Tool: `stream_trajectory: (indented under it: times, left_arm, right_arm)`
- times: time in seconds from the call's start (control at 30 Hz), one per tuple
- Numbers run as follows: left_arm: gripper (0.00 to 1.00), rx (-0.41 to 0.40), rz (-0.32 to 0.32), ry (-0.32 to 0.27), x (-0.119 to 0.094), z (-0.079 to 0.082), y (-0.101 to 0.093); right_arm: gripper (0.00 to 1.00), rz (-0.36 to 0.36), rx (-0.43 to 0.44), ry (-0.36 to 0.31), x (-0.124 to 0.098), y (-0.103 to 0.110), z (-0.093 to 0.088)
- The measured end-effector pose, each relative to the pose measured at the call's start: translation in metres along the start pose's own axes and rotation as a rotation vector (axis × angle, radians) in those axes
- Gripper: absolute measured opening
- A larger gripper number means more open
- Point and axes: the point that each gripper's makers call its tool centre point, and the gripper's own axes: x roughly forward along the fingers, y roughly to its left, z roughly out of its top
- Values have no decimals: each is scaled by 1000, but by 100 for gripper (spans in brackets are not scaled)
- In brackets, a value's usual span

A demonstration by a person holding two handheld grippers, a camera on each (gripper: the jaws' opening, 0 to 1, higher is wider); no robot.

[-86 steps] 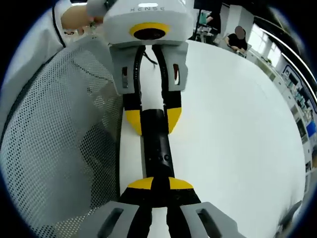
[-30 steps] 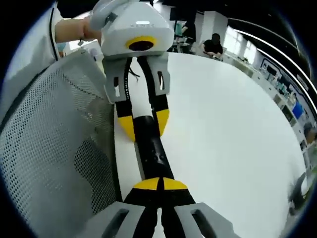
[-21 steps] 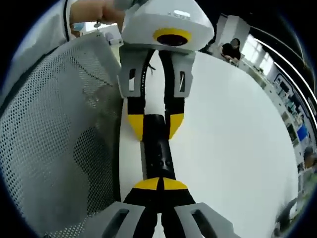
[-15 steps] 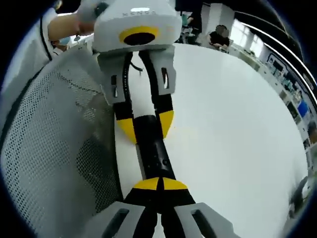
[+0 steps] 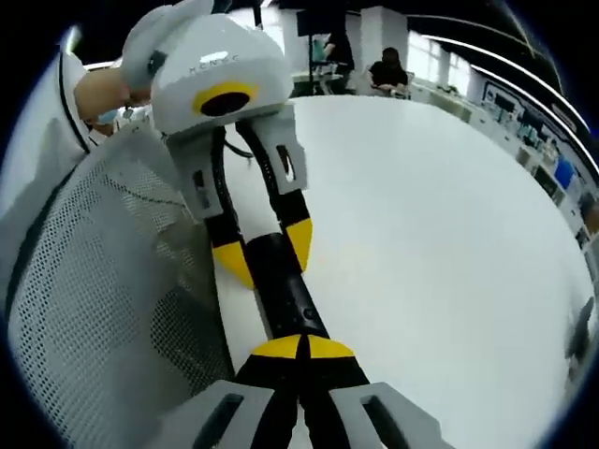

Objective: Press the specified remote control buttons in sequence, fully releasing each button before pressing the next.

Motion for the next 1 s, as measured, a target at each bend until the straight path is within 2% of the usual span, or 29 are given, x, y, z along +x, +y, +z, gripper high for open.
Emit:
stream_trajectory:
  times: [0.03,0.1,0.13,0.17,0.4,0.43,0.57,0.63,0.77,0.93,1.0]
  left_arm:
    - [24,0,0,-2,0,0,0]
    - [24,-2,0,-3,0,0,0]
    - [24,-2,0,-3,0,0,0]
    - [24,-4,1,-4,0,0,0]
    - [24,-1,1,-6,1,0,0]
    - [24,-1,0,-5,1,0,0]
    - [24,-7,5,-7,1,0,0]
    - [24,-9,6,-12,1,0,0]
    - [24,-9,6,-10,1,1,0]
    - [24,-10,6,-8,0,1,0]
    - [24,-10,6,-9,0,1,-1]
  right_arm:
    - [0,1,-4,1,1,1,1]
    - [0,16,-52,84,6,3,-10]
    - [0,9,-106,39,4,2,-1]
    - [0,-6,-84,67,3,2,-6]
    - [0,-58,-117,63,5,1,-6]
    - [0,-58,-111,61,4,0,-6]
    - [0,-52,11,30,4,-1,-5]
    - [0,-56,-12,33,4,0,-5]
    - [0,-76,-115,64,3,4,-5]
    - [0,-31,-102,61,6,14,-3]
    - [0,-36,-117,64,8,17,-1]
